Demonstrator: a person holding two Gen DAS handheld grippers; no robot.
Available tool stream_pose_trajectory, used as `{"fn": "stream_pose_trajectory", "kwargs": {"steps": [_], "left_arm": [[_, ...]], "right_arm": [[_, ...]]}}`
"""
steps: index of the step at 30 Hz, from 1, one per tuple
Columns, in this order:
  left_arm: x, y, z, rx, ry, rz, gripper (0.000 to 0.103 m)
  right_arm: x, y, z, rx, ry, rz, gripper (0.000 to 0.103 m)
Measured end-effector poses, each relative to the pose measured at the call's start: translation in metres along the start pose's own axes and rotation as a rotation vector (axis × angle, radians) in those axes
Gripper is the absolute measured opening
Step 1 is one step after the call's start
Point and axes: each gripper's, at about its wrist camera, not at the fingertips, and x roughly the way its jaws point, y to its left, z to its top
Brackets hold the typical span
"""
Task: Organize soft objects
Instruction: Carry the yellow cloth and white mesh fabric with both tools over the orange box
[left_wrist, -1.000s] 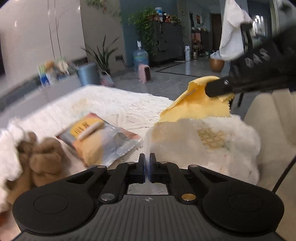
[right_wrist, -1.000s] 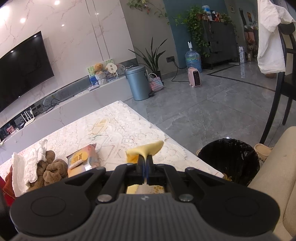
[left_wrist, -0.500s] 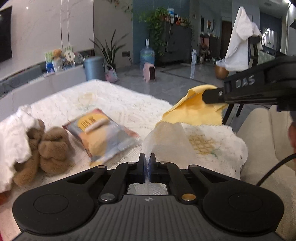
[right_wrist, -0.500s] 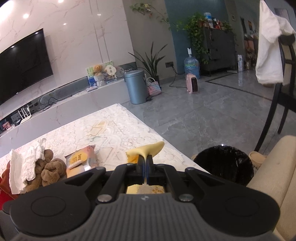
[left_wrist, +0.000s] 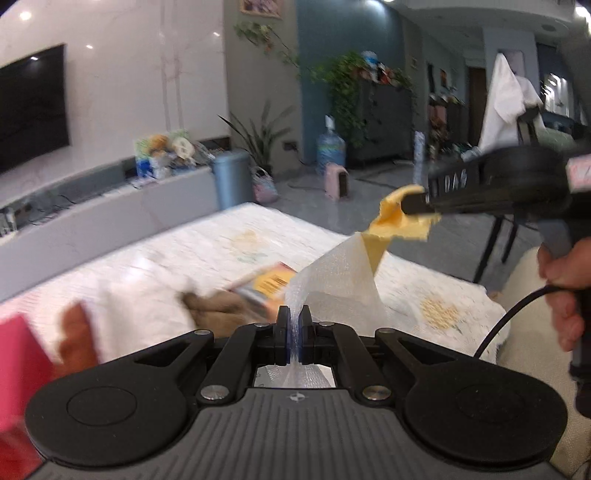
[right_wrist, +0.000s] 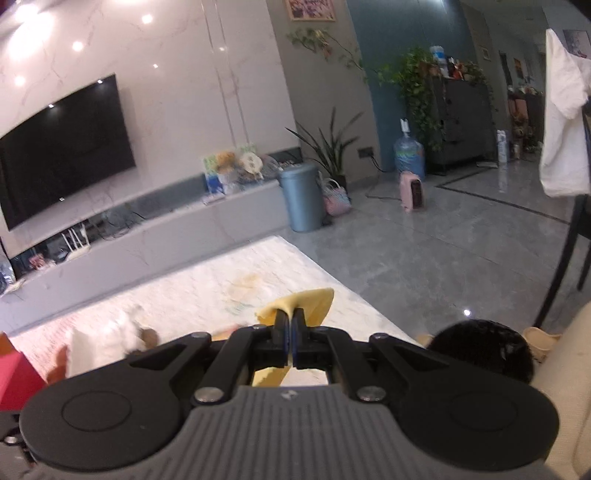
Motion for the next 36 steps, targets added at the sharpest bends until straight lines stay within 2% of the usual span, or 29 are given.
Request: {"fn": "stream_pose_trajectory", "kwargs": {"steps": [4,9,12,15,17,20,24,27,29,34,36], "left_arm": [[-0.045,0.029,0.007,-0.053,-0.043,0.036,0.003],[-0.110,0.070,0.011,-0.106,-0.111,0.104,0.004],[-0.152,0.103,0.009,-0.154,-0.182,0.162,0.004],[-0.193,0.137,0.000,-0.211,-0.260,0.249,0.004],[-0.215,0.167,-0.008,-0.327,-0.291,0.275,0.004],[-0.238,0.218,-0.030,-0.535,-0.308,0.254,0.003],[-0.260,0.263,-0.066,-0.664,-0.336,0.340,0.003],[-0.266,0.291,-0.090,-0.753,-0.359,0.366,0.003],[-0.272,0.306,-0.102,-0.779,-0.375,0.366,0.003],[-0.277,0.319,-0.124,-0.820,-0.410,0.309,0.003],[-0.275,0.323,-0.128,-0.873,-0.388,0.282,0.003]], "right_arm": [[-0.005,0.032,0.000,-0.086,-0.023,0.025,0.000],[-0.014,0.066,-0.002,-0.088,-0.036,0.055,0.000],[-0.037,0.103,0.005,-0.199,-0.101,0.059,0.000],[-0.064,0.143,0.015,-0.225,-0.165,0.107,0.000],[-0.081,0.173,0.019,-0.241,-0.199,0.148,0.000],[-0.106,0.223,0.017,-0.273,-0.238,0.214,0.000],[-0.120,0.291,0.001,-0.348,-0.237,0.318,0.000],[-0.119,0.339,-0.020,-0.462,-0.249,0.313,0.000],[-0.112,0.361,-0.031,-0.476,-0.209,0.343,0.000],[-0.089,0.396,-0.058,-0.502,-0.079,0.427,0.000],[-0.081,0.406,-0.069,-0.521,-0.032,0.462,0.000]]}}
